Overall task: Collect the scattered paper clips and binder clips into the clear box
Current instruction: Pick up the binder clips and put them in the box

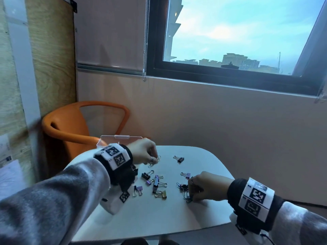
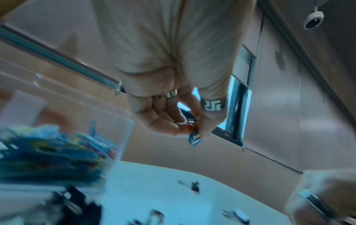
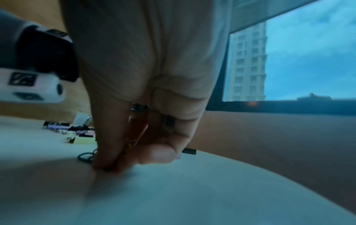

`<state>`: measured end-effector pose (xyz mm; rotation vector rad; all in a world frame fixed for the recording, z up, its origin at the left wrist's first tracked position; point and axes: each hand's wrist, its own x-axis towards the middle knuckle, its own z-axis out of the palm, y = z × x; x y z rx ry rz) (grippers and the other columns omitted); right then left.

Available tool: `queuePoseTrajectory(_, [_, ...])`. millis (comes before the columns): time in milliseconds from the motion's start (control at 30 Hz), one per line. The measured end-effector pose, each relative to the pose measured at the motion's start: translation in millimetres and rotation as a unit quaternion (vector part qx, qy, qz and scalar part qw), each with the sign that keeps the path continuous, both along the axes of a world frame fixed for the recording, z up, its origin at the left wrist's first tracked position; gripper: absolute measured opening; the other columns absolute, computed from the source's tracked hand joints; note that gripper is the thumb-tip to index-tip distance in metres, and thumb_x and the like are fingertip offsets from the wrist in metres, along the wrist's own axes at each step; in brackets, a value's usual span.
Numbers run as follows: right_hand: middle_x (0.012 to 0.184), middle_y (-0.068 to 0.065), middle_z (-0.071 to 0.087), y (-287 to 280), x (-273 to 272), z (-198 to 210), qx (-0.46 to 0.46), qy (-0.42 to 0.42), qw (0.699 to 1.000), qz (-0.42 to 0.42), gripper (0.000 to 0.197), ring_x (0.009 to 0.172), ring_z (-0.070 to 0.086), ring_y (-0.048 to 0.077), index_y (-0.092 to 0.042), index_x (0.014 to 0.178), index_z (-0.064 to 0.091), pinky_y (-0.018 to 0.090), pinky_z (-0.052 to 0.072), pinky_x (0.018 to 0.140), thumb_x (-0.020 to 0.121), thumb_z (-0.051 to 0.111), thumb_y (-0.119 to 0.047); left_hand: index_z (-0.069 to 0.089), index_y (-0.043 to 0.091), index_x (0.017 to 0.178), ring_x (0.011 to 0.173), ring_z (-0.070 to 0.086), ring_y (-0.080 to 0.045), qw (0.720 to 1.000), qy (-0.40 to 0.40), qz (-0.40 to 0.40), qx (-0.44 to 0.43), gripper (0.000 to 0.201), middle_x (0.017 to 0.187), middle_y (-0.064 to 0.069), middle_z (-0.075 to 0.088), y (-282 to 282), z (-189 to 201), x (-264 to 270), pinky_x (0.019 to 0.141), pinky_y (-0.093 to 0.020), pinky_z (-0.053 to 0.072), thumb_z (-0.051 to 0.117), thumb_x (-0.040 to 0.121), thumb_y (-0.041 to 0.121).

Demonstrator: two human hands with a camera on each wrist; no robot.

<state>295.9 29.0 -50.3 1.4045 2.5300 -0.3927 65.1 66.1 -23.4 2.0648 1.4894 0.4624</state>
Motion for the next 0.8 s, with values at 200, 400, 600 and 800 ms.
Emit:
queuePoseTrajectory(200, [0.07,0.006,0.043,0,-11,3,0.013,-0.088,0.996,0.022,0.015,0.059,0.035,0.021,-0.002,0.08,0.057,0.02,0.023,0.046,0.087,0.051,-0.014,0.057,0.023,0.069,0.067,0.057,-0.014,0.987,-0.026,0.126,0.098,0.019,0.072,0.003,0.062,18,21,-57,0.06,-0.023,0.043,0.073,0.079,0.018])
queuePoseTrajectory(400, [0.066,0.0,0.042,9,-26,13,-0.017,-0.075,0.997,-0.003,0.009,0.057,0.034,0.016,-0.007,0.08,0.054,0.021,0.026,0.047,0.085,0.053,-0.015,0.055,0.021,0.07,0.061,0.053,-0.009,0.973,-0.053,0.178,0.137,0.021,0.067,0.008,0.058,35,6,-79,0.053,-0.019,0.039,0.072,0.08,0.014])
queuePoseTrajectory(600, [0.075,0.003,0.051,47,-97,50,0.108,0.067,0.992,0.015,0.01,0.066,0.043,0.014,-0.005,0.085,0.06,0.013,0.031,0.049,0.088,0.053,-0.012,0.053,0.026,0.064,0.069,0.057,-0.011,0.964,-0.071,0.192,0.169,0.027,0.066,0.011,0.059,45,-20,-73,0.062,-0.016,0.044,0.072,0.077,0.012])
queuePoseTrajectory(800, [0.081,0.007,0.054,87,-165,38,0.193,0.175,0.966,-0.009,0.018,0.074,0.051,0.023,-0.003,0.093,0.066,0.027,0.044,0.066,0.088,0.058,-0.018,0.063,0.033,0.074,0.082,0.07,-0.011,0.97,-0.114,0.183,0.115,0.033,0.076,0.007,0.073,50,-27,-85,0.089,-0.032,0.054,0.081,0.067,0.006])
